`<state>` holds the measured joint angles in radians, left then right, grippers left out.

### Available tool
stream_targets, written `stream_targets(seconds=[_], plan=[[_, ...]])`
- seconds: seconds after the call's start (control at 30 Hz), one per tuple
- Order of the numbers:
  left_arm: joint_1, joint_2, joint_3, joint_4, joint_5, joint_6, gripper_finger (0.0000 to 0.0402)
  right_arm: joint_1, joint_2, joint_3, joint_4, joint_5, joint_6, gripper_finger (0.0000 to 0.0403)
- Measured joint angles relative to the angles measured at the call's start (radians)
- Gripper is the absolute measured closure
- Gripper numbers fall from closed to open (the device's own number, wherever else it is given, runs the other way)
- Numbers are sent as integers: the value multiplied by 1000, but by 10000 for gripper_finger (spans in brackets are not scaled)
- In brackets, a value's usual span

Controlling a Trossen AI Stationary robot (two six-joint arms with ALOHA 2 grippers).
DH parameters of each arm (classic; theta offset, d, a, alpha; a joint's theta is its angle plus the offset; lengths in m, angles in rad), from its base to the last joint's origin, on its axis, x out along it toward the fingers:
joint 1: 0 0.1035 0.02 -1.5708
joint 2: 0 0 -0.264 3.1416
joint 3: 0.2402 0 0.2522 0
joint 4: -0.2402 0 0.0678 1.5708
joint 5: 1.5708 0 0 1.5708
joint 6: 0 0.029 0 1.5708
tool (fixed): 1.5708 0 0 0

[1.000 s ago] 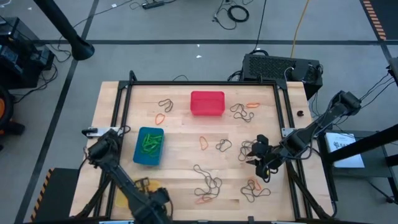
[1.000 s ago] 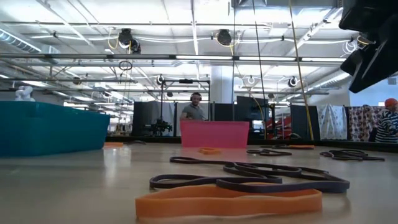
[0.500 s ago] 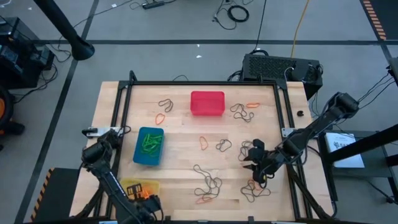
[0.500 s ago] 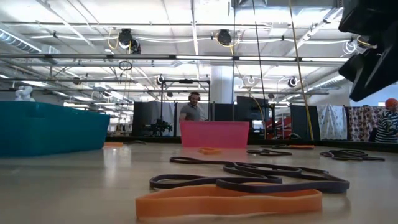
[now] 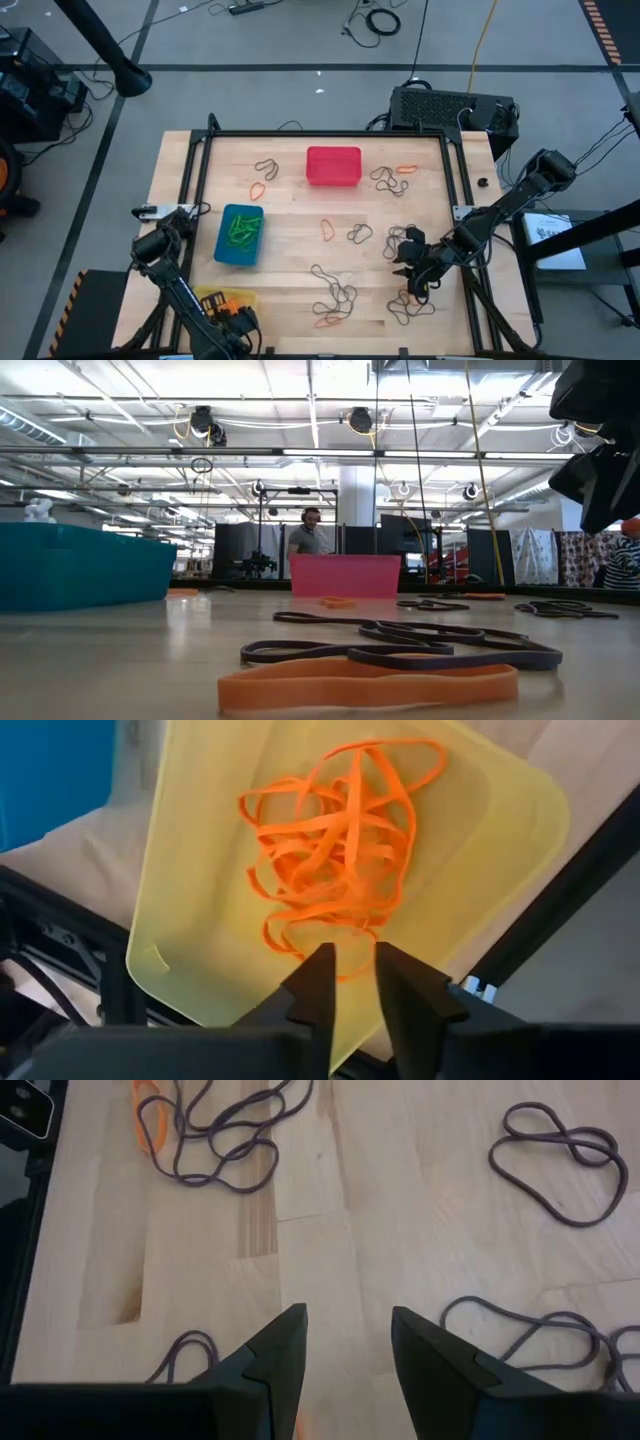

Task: Sort rubber bands into baskets

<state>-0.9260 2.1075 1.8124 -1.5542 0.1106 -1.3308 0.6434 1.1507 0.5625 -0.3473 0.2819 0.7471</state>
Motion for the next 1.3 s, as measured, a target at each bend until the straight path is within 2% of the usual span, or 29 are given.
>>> stream_targets(seconds=[0.2,0.3,0.37,0.47,0.67,0.77,0.93,1.13,1.3], plan=[[16,0,-1,0,-6,-74,270,0,0,0,0,0,-4,261],[44,0,6,0,11,-65,266,0,0,0,-1,0,-9,261],[68,0,12,3,-20,-51,266,0,0,0,-1,1,-16,261],[115,0,19,33,-163,14,265,0,0,0,-1,2,-34,261],[236,0,19,146,-551,398,265,0,0,0,-1,5,-34,261],[337,-4,19,120,-633,451,265,0,0,0,-1,5,-25,261],[567,-11,20,64,-621,560,265,0,0,0,-4,5,-44,261],[877,-11,19,0,-507,768,265,0,0,0,-3,10,-117,261],[1104,-12,-26,-9,-387,843,265,0,0,0,-8,65,-179,261]])
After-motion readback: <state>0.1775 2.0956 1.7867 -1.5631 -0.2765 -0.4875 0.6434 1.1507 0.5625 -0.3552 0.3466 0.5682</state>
